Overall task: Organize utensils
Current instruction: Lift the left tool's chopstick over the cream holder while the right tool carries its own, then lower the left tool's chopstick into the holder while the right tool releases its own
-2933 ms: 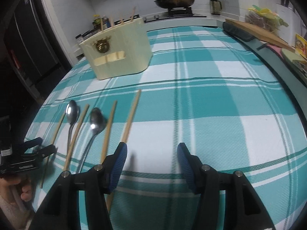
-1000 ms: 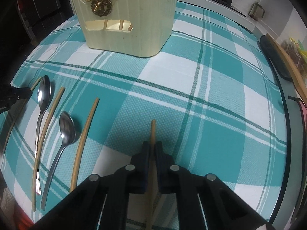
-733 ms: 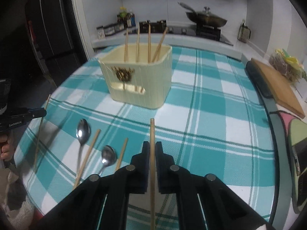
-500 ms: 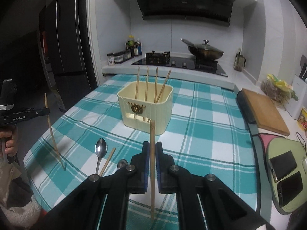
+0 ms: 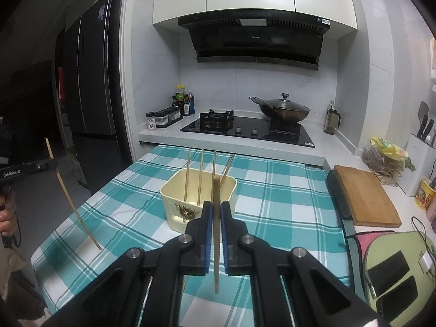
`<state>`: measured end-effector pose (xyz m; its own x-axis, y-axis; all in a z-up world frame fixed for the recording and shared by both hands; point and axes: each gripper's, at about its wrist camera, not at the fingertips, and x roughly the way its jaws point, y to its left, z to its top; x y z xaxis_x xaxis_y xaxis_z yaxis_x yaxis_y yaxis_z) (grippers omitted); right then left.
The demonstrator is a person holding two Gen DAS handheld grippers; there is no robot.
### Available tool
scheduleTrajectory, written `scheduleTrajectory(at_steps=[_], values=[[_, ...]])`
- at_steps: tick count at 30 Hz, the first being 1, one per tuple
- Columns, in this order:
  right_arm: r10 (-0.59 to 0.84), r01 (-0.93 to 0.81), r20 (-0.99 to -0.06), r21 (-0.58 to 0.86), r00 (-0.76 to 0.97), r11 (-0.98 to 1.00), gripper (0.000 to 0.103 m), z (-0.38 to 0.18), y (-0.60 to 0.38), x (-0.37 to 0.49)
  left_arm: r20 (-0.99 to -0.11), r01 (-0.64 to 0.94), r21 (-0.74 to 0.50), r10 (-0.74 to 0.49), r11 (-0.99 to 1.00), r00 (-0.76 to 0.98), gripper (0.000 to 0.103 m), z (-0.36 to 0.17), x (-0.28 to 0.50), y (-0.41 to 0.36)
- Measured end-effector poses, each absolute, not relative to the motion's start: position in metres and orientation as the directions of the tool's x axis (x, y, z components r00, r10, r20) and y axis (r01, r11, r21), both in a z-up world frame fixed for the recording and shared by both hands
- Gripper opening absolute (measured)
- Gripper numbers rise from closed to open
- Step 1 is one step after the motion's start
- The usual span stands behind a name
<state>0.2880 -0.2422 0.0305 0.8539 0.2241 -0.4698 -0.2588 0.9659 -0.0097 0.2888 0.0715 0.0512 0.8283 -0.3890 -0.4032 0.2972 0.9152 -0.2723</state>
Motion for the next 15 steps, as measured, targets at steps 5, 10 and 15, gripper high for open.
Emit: scheduleTrajectory(at_steps=[5, 10, 15], values=[[0.215, -0.249, -0.384, -0.040, 0.898, 0.968, 0.006, 0.067, -0.232, 0.315, -0.287, 0.313, -0.289, -0.394, 0.905, 0.873, 0.004, 0.097, 0.322, 0.057], [0.233, -0.256, -0.292, -0.043, 0.928, 0.966, 0.006, 0.089, -0.217, 0.347, -0.254, 0.289, -0.276, -0.359, 0.917, 0.898, 0.004, 0.109, 0.375, 0.029], [0.237, -0.256, -0.293, -0.030, 0.926, 0.966, 0.006, 0.067, -0.205, 0.394, -0.379, 0.243, -0.279, -0.339, 0.929, 0.861, 0.004, 0.070, 0.440, -0.003]])
